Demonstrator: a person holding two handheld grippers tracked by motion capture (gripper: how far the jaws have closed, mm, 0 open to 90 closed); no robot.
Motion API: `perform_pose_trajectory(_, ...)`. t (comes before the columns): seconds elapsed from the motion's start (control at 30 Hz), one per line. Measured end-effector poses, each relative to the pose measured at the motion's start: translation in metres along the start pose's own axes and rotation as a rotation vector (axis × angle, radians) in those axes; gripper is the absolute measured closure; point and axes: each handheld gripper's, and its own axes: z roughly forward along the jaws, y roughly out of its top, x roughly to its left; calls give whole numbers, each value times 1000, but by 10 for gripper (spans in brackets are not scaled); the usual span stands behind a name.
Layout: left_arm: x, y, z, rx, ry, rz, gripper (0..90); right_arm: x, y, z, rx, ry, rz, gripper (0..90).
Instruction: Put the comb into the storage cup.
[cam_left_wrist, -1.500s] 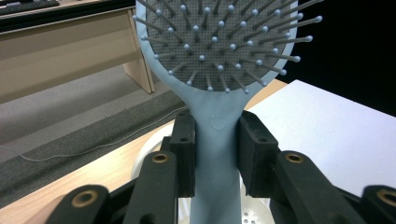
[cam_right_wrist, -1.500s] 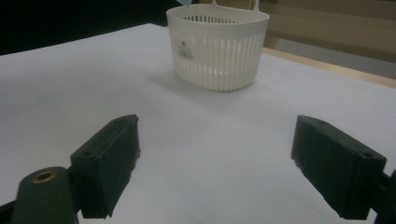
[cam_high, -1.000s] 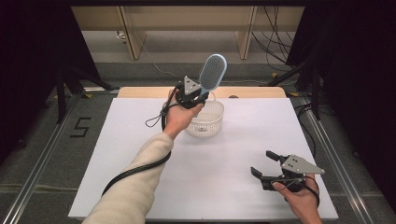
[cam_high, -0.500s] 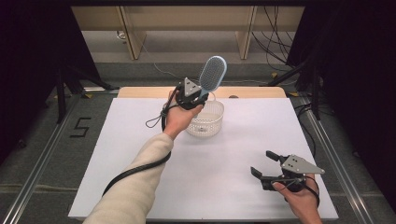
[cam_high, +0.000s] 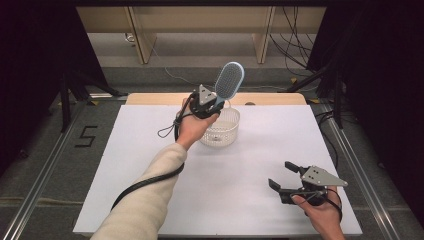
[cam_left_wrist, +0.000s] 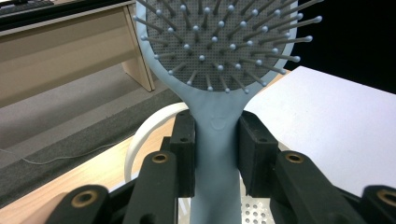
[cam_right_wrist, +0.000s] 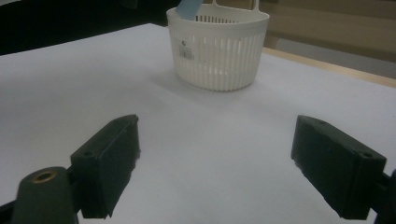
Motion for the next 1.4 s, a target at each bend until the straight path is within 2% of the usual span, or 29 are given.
perform_pose_trajectory(0.57,-1,-7,5,15,-5,16,699,0,0,0,2,2,6,161)
perform_pose_trajectory(0.6,-2,-8,6,12,-8,8,699,0,0,0,3,3,5,161)
perform_pose_trajectory(0.87,-2,-13,10,33,-2,17,698,0,0,0,-2,3,9,161)
perform_pose_trajectory(1.4,1,-18,12,41,2,16,697,0,0,0,0,4,4,161)
